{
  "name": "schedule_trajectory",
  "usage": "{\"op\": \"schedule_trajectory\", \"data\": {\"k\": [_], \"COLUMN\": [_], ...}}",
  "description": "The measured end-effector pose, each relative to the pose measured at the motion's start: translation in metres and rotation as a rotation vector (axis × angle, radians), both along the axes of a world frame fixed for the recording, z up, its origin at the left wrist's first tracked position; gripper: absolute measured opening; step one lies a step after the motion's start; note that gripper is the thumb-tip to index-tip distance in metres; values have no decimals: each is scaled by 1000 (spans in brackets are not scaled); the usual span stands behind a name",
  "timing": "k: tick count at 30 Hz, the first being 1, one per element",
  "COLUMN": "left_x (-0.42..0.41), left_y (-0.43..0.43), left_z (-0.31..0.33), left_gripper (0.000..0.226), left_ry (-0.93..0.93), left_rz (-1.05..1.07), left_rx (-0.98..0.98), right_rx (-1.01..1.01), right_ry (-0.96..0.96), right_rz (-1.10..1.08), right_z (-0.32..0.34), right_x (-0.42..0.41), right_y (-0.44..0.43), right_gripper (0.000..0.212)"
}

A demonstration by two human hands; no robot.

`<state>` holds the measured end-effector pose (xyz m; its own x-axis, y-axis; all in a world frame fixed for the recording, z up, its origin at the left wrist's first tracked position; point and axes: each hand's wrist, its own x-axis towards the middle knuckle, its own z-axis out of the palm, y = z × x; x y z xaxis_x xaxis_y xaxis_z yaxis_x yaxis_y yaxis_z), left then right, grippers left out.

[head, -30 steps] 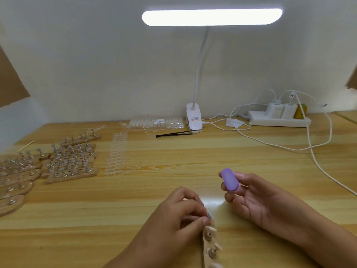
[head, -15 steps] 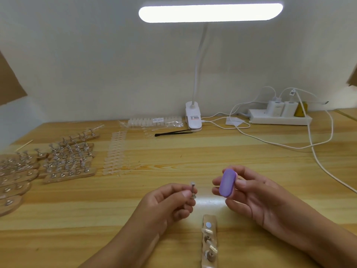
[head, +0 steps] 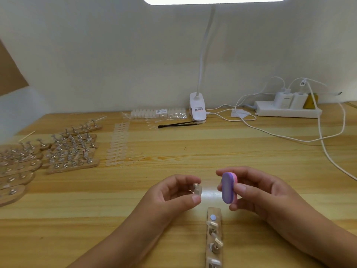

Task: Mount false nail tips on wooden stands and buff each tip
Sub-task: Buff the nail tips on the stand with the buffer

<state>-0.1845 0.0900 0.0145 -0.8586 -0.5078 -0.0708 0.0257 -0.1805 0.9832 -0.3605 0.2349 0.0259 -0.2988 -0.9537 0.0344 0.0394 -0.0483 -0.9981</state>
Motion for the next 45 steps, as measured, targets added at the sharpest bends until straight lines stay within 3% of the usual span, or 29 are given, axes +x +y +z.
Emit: {"op": "schedule_trajectory", "data": {"k": [3,5,15,27,35,41,45], "left_x": [0,0,0,-1,-2,4,5], "left_y": [0,1,6,8,9,11,12], "left_z": [0,1,10,8,7,5,2], "left_gripper": [43,42,30,37,29,38,44], "left_ry": [-6,-22,-74,-63,-33,-60,-55], "left_rz": [-9,-15,-54,-46,12,1,-26], "left_rx": [-26,-51,-113,-165,-126,-283,-357], "right_rx": [-78,-141,-189,-250,-231,-185,-199], "right_ry": [216,243,229,193,211,147,158], "right_rz": [-36,30,119,32,34,-12,-17], "right_z": [2,2,-3,-1,1,3,2], "right_x": [3,7,17,23,23,21,24], "right_y": [6,8,2,2,3,6,4], "right_gripper": [35,31,26,29,27,35,28]}}
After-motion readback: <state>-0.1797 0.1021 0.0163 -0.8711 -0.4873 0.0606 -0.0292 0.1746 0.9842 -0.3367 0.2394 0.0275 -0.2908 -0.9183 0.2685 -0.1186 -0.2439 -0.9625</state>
